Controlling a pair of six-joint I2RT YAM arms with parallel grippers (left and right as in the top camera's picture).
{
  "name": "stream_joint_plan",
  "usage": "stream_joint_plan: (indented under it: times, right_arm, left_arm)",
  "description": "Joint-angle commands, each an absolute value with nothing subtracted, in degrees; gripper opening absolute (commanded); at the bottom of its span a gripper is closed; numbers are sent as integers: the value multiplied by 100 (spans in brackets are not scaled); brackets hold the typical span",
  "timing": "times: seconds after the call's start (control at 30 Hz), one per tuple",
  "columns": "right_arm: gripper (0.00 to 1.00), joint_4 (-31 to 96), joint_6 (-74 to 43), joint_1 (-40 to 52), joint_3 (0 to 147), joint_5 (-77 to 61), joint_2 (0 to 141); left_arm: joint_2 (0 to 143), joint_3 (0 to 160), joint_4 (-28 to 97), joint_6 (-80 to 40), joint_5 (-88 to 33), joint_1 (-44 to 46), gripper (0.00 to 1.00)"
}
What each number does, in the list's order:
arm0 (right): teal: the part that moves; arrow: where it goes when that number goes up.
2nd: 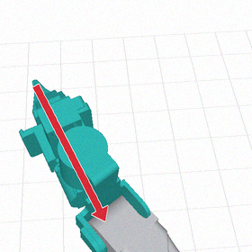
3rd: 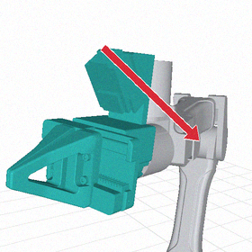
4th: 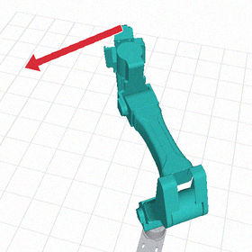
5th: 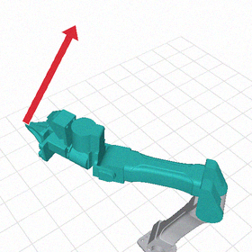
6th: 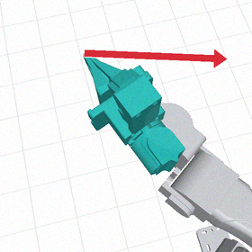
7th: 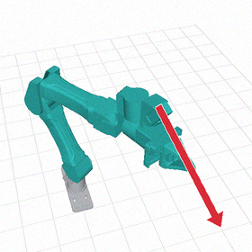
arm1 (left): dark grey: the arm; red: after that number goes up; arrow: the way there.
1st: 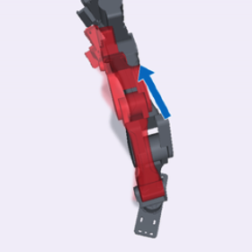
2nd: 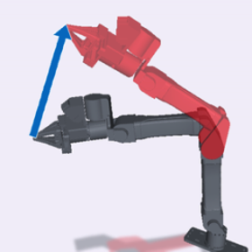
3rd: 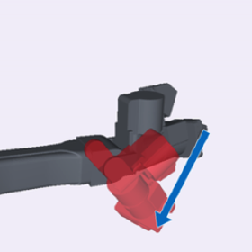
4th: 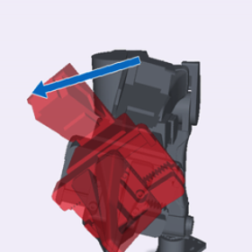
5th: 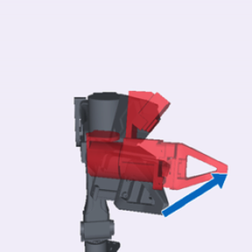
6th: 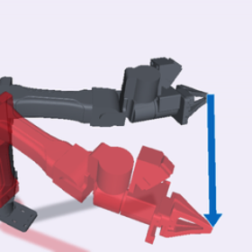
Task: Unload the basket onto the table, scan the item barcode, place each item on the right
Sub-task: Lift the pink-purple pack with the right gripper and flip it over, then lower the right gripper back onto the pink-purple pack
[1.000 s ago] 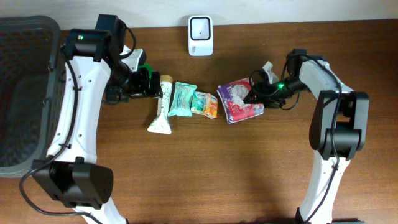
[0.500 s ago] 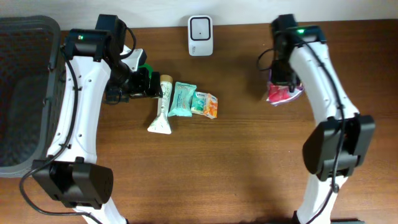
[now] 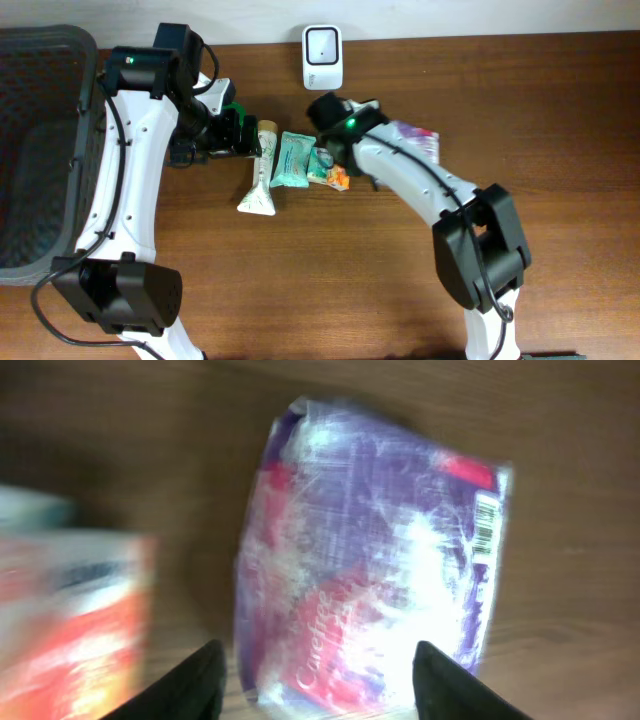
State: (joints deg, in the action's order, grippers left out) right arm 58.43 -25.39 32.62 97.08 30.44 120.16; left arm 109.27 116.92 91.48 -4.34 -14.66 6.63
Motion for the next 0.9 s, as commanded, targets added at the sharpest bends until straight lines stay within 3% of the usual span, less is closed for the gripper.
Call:
stream_joint_plan:
  times: [0.0, 0.07, 0.13, 0.27, 0.37, 0.5, 0.73, 0.8, 0.87]
  right_arm:
    - [64, 5968, -2556, 3367, 10057, 2443, 11961]
    - [76, 6482, -2530, 3208, 10728, 2408, 11961]
    - [79, 7037, -2126, 2786, 11493, 2097, 11961]
    - [97, 7437, -1155, 1472, 11915, 436, 11963]
    - [99, 7994, 75, 189, 11697, -2165, 12101]
    - [99, 7894, 668, -421, 10958, -2950, 12156]
    - [100, 5634, 727, -676, 8477, -4539, 12156]
    - [88, 5083, 722, -679, 7992, -4790, 12156]
    - [66, 4711, 705, -679, 7712, -4781, 12156]
  left_arm:
    - [10840, 11692, 9157, -429, -1525, 661, 99]
    - [10840, 11692, 9157, -429, -1525, 661, 99]
    - [10840, 11692, 9157, -429, -1525, 661, 99]
    - [10840, 11692, 9157, -429, -1525, 661, 99]
    - [10840, 11692, 9157, -429, -1525, 661, 99]
    - [10840, 11692, 9157, -429, -1525, 661, 99]
    - [10840, 11692, 9157, -429, -1525, 661, 99]
    - [10840, 11692, 9157, -429, -1525, 661, 99]
    - [10840, 11692, 9157, -429, -1525, 661, 99]
